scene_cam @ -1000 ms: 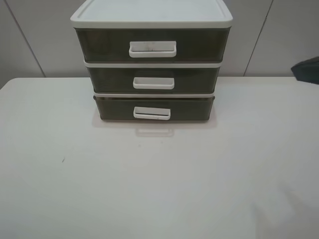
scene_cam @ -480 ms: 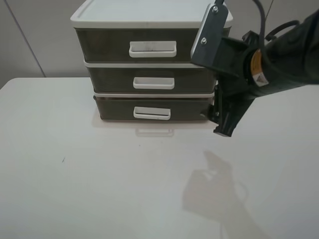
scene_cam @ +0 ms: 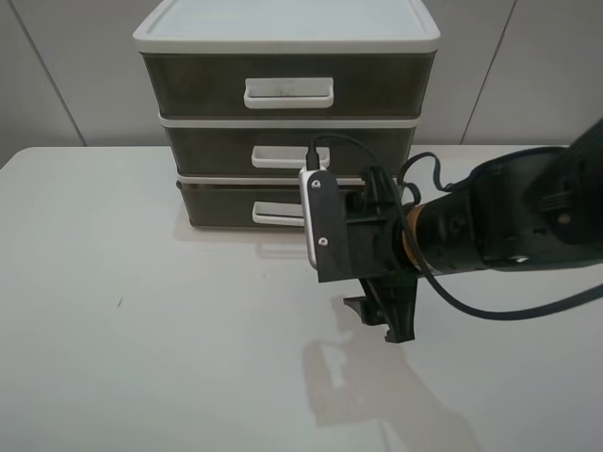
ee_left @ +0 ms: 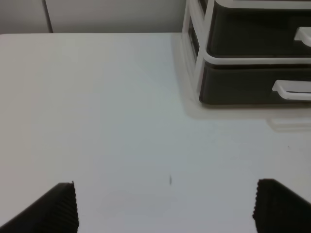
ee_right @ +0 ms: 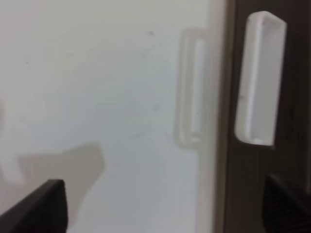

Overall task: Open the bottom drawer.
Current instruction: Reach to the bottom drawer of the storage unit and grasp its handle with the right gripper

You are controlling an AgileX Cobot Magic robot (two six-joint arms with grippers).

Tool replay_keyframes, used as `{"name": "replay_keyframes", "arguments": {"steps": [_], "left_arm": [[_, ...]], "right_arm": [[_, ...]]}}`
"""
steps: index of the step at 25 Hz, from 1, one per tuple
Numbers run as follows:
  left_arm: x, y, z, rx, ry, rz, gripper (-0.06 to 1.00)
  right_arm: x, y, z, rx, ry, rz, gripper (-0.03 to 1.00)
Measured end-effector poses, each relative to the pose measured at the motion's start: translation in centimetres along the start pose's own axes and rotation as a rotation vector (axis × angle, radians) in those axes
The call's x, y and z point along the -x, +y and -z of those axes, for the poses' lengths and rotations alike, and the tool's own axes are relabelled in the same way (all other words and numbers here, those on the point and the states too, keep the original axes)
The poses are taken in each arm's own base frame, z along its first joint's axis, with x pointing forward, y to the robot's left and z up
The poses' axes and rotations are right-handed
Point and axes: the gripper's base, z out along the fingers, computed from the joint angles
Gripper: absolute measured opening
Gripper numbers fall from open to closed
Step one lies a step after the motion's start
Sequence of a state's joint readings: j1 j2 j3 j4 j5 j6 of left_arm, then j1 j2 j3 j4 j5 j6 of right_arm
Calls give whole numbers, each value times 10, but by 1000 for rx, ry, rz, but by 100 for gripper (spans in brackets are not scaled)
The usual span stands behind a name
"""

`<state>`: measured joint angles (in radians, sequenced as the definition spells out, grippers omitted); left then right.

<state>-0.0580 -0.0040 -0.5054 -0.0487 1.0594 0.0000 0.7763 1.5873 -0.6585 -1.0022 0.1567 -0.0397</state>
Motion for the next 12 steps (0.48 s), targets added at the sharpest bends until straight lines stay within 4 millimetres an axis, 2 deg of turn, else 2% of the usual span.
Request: {"name": "replay_keyframes", "arguments": {"steps": [3, 5, 9, 12], "left_arm": [[0, 0, 0, 0, 0, 0, 74], [0, 0, 0, 0, 0, 0, 74], [0, 0, 0, 0, 0, 0, 74], [0, 0, 0, 0, 0, 0, 74]], "right_arm": [[-1, 7, -20, 51, 33, 56, 79], [2, 4, -31, 61, 39, 67, 79], [13, -9, -34, 38, -3, 1, 79], [22, -15, -33, 21, -77, 14, 79]]}}
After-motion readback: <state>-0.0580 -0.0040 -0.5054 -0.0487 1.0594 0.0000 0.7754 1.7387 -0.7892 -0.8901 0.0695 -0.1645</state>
